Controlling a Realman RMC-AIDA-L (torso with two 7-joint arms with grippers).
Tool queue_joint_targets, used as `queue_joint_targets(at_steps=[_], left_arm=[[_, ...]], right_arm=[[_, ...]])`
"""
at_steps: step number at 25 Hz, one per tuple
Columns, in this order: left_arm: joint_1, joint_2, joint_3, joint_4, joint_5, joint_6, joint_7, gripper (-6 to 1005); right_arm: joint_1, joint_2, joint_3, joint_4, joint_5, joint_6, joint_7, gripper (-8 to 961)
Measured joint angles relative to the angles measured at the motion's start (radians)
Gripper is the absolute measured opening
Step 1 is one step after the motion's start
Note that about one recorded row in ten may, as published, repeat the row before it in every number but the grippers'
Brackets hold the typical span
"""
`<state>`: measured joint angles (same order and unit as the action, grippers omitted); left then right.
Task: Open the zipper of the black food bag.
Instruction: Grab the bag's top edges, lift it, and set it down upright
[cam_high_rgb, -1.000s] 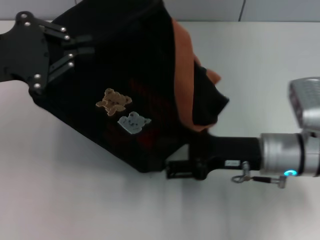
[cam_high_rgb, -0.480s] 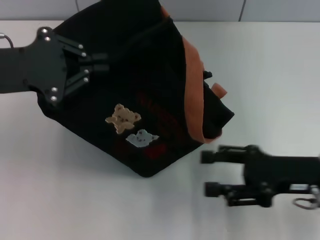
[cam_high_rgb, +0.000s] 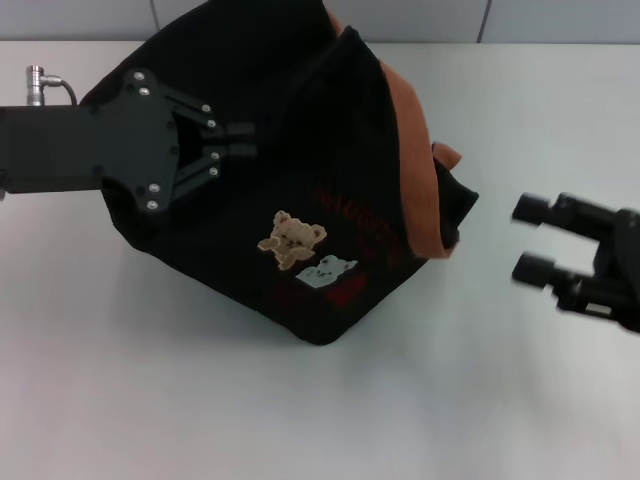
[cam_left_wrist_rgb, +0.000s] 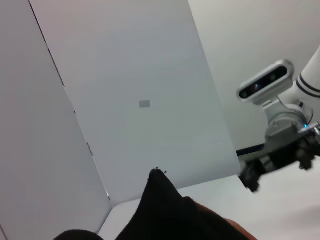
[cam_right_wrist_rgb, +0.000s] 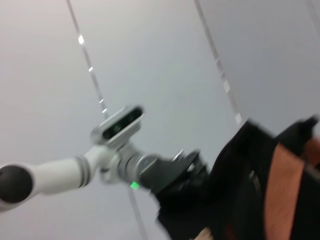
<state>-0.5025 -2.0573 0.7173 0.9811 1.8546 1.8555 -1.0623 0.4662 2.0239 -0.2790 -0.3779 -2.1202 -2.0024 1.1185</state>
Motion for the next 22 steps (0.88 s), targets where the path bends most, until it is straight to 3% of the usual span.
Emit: queue_joint_targets(at_steps=[3,8,11,12,14,19,22], left_arm=[[-0.005,0.0,0.001,-0.004,0.008,-0.007,0.001,74],[-0.006,-0.001,-0.001,-0.003,0.007,-0.005,0.001,75],[-0.009,0.0,-0.004,0.001,0.005,-0.006,0.001,75],[-0.011,0.0,-0.004,0.002,0.005,-0.007,0.0,75],[-0.019,0.001,-0.006,0.005,0.005,-0.011,0.0,75],[-0.041,-0.004,-0.007,0.007,0.004,-0.013,0.0,75],[-0.052,-0.007,-0.004,0.007,0.003,-0.014,0.0,75]], right_arm=[[0.004,0.002,0.063,0.0,0.0,0.022,-0.006,744],[0.037,0.051,0.075,0.017,-0.015,0.196,-0.041,744],[0.083,0.056,-0.016,0.13,-0.022,0.368,-0.081,744],[0.083,0.056,-0.016,0.13,-0.022,0.368,-0.081,744],[0.127,0.059,-0.12,0.207,-0.021,0.457,-0.084,744],[0.184,0.064,-0.213,0.327,-0.022,0.496,-0.122,744],[0.198,0.065,-0.216,0.364,-0.022,0.494,-0.145,743]])
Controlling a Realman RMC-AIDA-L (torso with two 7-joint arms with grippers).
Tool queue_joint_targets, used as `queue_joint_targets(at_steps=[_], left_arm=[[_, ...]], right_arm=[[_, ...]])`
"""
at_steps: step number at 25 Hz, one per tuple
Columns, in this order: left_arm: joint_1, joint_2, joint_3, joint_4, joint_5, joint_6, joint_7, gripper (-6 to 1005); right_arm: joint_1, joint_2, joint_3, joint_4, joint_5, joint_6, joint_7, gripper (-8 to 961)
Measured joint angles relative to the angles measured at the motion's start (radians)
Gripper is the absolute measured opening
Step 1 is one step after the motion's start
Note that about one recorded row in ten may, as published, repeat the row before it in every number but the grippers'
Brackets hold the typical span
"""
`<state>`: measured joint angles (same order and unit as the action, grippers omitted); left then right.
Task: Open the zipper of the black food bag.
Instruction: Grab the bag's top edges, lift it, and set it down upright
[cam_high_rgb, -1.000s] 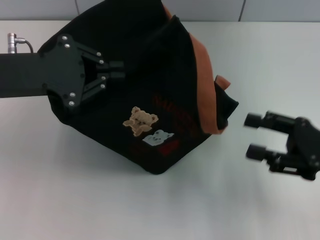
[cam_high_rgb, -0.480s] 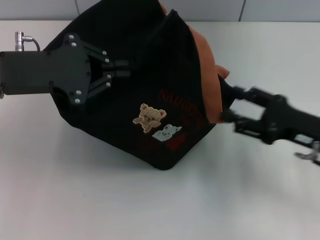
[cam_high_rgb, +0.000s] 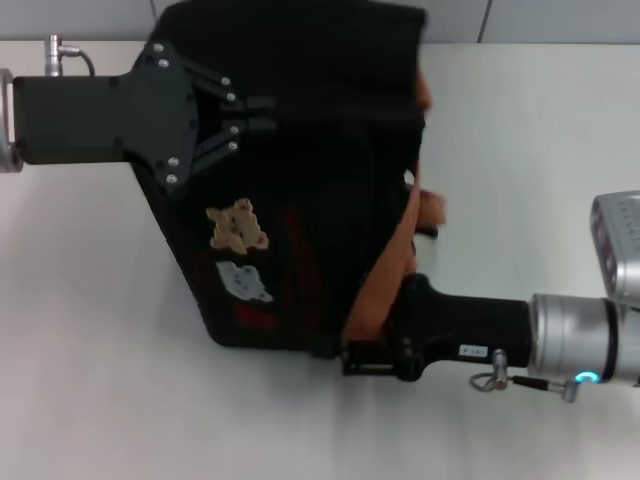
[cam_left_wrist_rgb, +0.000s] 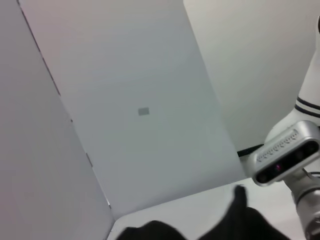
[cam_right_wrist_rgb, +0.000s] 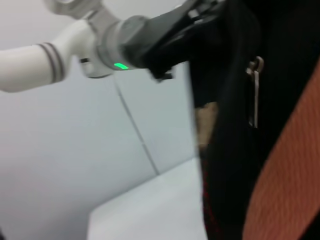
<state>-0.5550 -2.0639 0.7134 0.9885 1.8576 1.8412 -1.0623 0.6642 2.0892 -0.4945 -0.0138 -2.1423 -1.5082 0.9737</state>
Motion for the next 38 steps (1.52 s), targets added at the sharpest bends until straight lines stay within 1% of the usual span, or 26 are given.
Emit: queue_joint_targets(at_steps=[2,5,6,7,8,12,20,23,26,27,28,31,33,34,36,38], left_arm=[[-0.008,-0.002,0.003,-0.005,0.0,-0.006,0.004,74],[-0.009,-0.002,0.004,-0.008,0.0,-0.009,0.01,74],[-0.009,-0.002,0.004,-0.009,0.001,-0.009,0.012,74],[-0.009,-0.002,0.005,-0.012,0.006,-0.011,0.018,74],[-0.009,-0.002,0.005,-0.012,0.006,-0.011,0.018,74],[-0.002,-0.002,0.004,-0.02,0.012,-0.022,0.027,75],[0.016,0.0,0.004,-0.026,0.012,-0.023,0.04,74],[0.022,0.001,0.005,-0.027,0.012,-0.024,0.043,72],[0.025,0.001,0.005,-0.027,0.012,-0.024,0.044,72],[0.027,0.001,0.004,-0.027,0.012,-0.024,0.047,71],[0.027,0.001,0.004,-0.027,0.012,-0.024,0.047,71],[0.029,0.0,0.004,-0.033,0.012,-0.023,0.049,71],[0.028,0.0,0.005,-0.038,0.012,-0.023,0.051,71],[0.026,0.0,0.004,-0.041,0.012,-0.024,0.051,71],[0.023,-0.001,0.005,-0.046,0.013,-0.024,0.052,71],[0.02,-0.001,0.004,-0.051,0.013,-0.025,0.052,71]], right_arm=[[0.018,0.002,-0.008,0.039,-0.002,-0.002,-0.018,743],[0.012,0.001,-0.01,0.037,-0.002,0.0,-0.02,743],[0.003,0.001,-0.008,0.028,-0.001,0.0,-0.019,743],[-0.028,-0.002,-0.004,-0.002,0.003,-0.009,-0.014,743],[-0.028,-0.002,-0.004,-0.002,0.003,-0.009,-0.014,743],[-0.081,-0.006,-0.001,-0.061,0.005,-0.045,0.006,743],[-0.156,-0.009,0.019,-0.177,0.009,-0.146,0.04,742],[-0.179,-0.014,0.036,-0.223,0.01,-0.193,0.056,742],[-0.194,-0.026,0.075,-0.255,0.01,-0.232,0.07,742],[-0.205,-0.037,0.121,-0.267,0.011,-0.256,0.071,742],[-0.205,-0.037,0.121,-0.267,0.011,-0.256,0.071,742],[-0.215,-0.046,0.221,-0.273,0.024,-0.297,0.057,742],[-0.219,-0.047,0.27,-0.275,0.048,-0.319,0.041,742],[-0.22,-0.046,0.278,-0.276,0.069,-0.323,0.031,742],[-0.218,-0.041,0.28,-0.277,0.102,-0.32,0.012,741],[-0.205,-0.032,0.276,-0.277,0.116,-0.297,-0.014,741]])
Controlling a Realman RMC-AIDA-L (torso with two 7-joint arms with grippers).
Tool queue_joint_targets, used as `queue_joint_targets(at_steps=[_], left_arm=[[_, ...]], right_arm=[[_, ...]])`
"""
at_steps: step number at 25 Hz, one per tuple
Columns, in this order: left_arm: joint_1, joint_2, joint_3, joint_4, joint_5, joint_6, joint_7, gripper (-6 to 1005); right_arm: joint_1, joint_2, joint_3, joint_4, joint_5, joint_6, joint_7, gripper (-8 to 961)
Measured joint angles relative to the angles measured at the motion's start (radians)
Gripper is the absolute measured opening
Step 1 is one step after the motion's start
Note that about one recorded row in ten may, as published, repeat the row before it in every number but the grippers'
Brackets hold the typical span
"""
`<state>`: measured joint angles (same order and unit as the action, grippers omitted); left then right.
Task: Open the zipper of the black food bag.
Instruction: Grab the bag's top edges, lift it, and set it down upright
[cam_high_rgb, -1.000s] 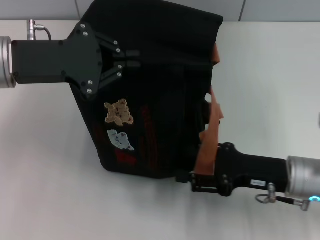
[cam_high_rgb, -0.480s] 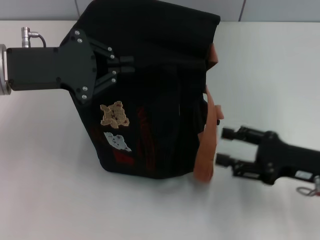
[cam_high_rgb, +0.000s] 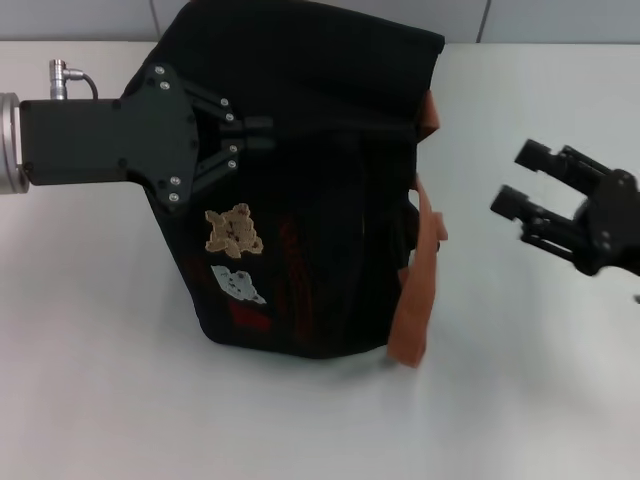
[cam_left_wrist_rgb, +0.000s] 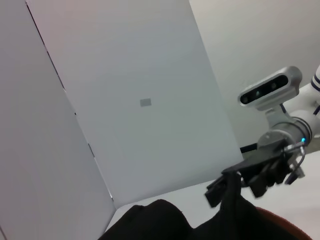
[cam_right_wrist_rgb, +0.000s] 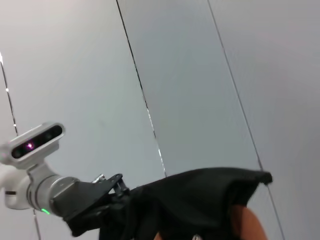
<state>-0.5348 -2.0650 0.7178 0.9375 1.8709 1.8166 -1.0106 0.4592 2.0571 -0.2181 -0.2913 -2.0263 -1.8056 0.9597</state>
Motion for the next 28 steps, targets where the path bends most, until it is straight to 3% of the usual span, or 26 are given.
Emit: queue_joint_targets(at_steps=[3,6,11,17,28], left_arm=[[-0.003,-0.001,0.0,-0.003,0.0,-0.001,0.0,71],[-0.007,-0.001,0.0,-0.011,0.001,-0.002,0.001,71],[-0.013,-0.001,0.0,-0.023,0.001,-0.005,0.001,71],[-0.018,-0.001,0.0,-0.027,0.002,-0.005,0.0,71],[-0.023,-0.001,0.002,-0.028,0.002,-0.005,-0.002,70]], right_arm=[[0.032,0.02,-0.003,0.009,0.0,0.056,-0.074,741],[0.057,0.023,-0.005,0.065,-0.003,0.107,-0.175,741],[0.08,0.025,-0.013,0.113,-0.01,0.12,-0.267,650],[0.109,0.026,-0.055,0.135,-0.011,0.147,-0.286,441],[0.16,0.028,-0.064,0.157,-0.008,0.212,-0.292,429]])
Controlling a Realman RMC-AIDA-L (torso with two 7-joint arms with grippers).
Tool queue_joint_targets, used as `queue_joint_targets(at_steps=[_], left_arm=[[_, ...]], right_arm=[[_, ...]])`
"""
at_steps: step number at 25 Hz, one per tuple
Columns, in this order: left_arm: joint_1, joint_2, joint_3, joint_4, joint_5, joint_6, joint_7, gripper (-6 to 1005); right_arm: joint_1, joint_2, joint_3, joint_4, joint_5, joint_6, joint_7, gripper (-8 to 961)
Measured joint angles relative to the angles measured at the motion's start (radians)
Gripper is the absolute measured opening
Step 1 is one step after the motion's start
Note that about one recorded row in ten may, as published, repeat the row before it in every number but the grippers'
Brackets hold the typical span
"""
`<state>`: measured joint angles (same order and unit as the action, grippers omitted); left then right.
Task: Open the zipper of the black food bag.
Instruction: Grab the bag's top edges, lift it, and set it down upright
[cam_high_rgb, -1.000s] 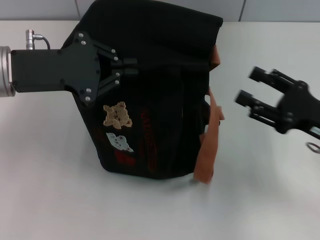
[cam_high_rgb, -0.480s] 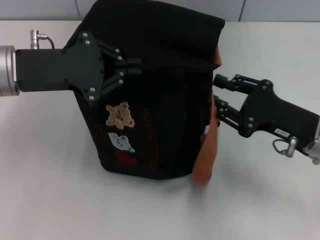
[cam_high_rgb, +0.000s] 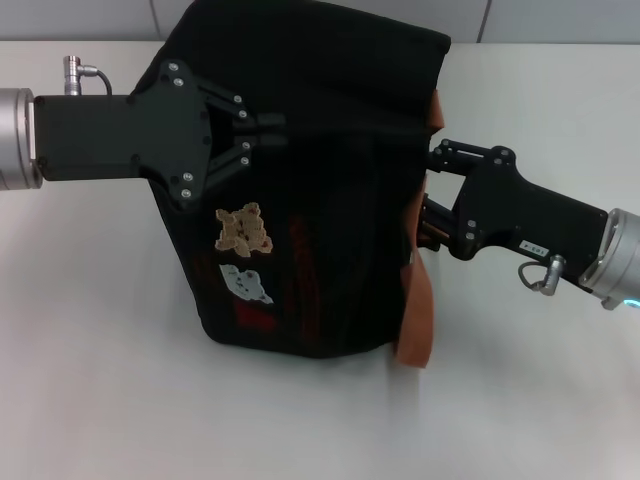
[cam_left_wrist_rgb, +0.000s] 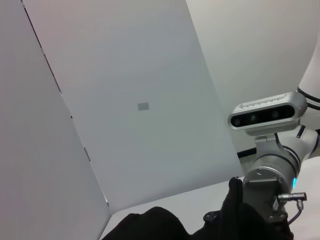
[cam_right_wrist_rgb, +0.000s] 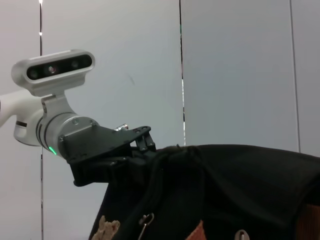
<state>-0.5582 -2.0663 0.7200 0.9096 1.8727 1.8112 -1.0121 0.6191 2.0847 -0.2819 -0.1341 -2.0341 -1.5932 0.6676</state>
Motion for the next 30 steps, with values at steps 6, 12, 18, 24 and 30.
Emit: queue_joint_targets(at_steps=[6,12,18,24,30], left_arm=[[0.0,0.0,0.006,-0.001,-0.001,-0.006,0.001,70],[0.0,0.0,0.012,-0.003,-0.003,-0.023,0.002,70],[-0.002,0.0,0.012,-0.006,-0.003,-0.024,0.003,70],[-0.001,0.0,0.012,-0.006,-0.003,-0.024,0.003,70],[0.004,0.0,0.012,-0.006,-0.006,-0.025,0.006,70]], right_arm=[[0.012,0.0,-0.002,0.001,-0.003,0.018,0.0,424],[0.013,0.0,-0.002,0.002,-0.003,0.019,0.0,266],[0.013,0.001,-0.002,0.004,-0.003,0.02,0.0,133],[0.003,0.001,-0.002,0.007,-0.003,0.016,-0.005,80],[-0.009,0.002,-0.002,0.017,0.001,0.003,-0.021,49]])
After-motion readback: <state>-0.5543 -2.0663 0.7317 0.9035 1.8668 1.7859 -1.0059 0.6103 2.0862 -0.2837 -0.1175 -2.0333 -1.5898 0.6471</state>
